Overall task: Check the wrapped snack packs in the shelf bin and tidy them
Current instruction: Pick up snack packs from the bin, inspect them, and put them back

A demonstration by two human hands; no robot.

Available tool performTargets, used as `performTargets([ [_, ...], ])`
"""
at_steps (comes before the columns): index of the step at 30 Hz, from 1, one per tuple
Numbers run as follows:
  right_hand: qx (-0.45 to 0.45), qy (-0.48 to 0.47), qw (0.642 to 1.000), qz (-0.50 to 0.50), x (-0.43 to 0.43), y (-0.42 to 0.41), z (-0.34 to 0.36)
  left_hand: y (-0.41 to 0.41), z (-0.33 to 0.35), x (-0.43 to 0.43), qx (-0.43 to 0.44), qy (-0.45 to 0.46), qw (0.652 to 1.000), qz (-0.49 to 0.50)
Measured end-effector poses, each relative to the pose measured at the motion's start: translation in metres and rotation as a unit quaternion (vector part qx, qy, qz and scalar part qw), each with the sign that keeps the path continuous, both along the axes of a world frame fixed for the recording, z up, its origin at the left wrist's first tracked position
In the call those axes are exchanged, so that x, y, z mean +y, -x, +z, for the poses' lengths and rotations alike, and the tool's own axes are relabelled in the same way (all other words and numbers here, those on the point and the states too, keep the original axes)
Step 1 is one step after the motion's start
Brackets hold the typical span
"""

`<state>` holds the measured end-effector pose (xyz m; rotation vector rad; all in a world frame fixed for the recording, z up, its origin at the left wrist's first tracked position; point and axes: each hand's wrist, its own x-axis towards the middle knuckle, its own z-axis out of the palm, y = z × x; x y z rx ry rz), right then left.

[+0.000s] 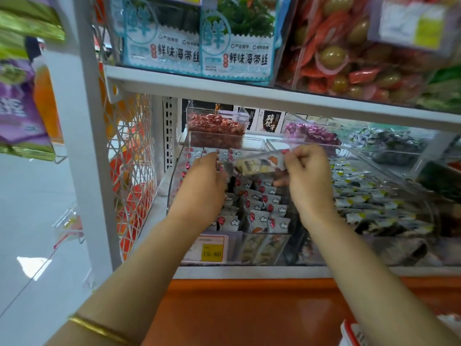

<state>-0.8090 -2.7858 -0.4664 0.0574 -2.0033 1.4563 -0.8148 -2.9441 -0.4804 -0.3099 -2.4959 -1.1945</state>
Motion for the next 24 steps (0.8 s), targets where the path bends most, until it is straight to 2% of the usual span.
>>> performTargets([
  [3, -0.017, 0.075, 0.996, 0.033, 0.012, -0.027, -0.01, -0.01, 0.004, 0.001, -0.063, -0.118, 0.99, -0.04],
  [7, -0.035, 0.174, 0.981, 0.082, 0.022, -0.04, -0.016, -0.018, 0.006, 0.004, -0.111, -0.227, 0.964, -0.085],
  [10, -0.044, 0.252, 0.959, 0.124, 0.028, -0.043, -0.018, -0.02, 0.006, 0.007, -0.14, -0.268, 0.949, -0.093],
  [14, -0.063, 0.334, 0.924, 0.176, 0.035, -0.042, -0.02, -0.017, 0.002, 0.008, -0.137, -0.286, 0.945, -0.077],
  [18, -0.065, 0.372, 0.905, 0.196, 0.034, -0.038, -0.022, -0.013, -0.002, 0.007, -0.133, -0.333, 0.93, -0.081],
  [21, -0.054, 0.362, 0.914, 0.178, 0.033, -0.037, -0.026, -0.01, -0.004, 0.006, -0.153, -0.367, 0.912, -0.099],
  [24, -0.044, 0.351, 0.921, 0.164, 0.033, -0.036, -0.028, -0.011, -0.002, 0.005, -0.188, -0.42, 0.877, -0.14],
])
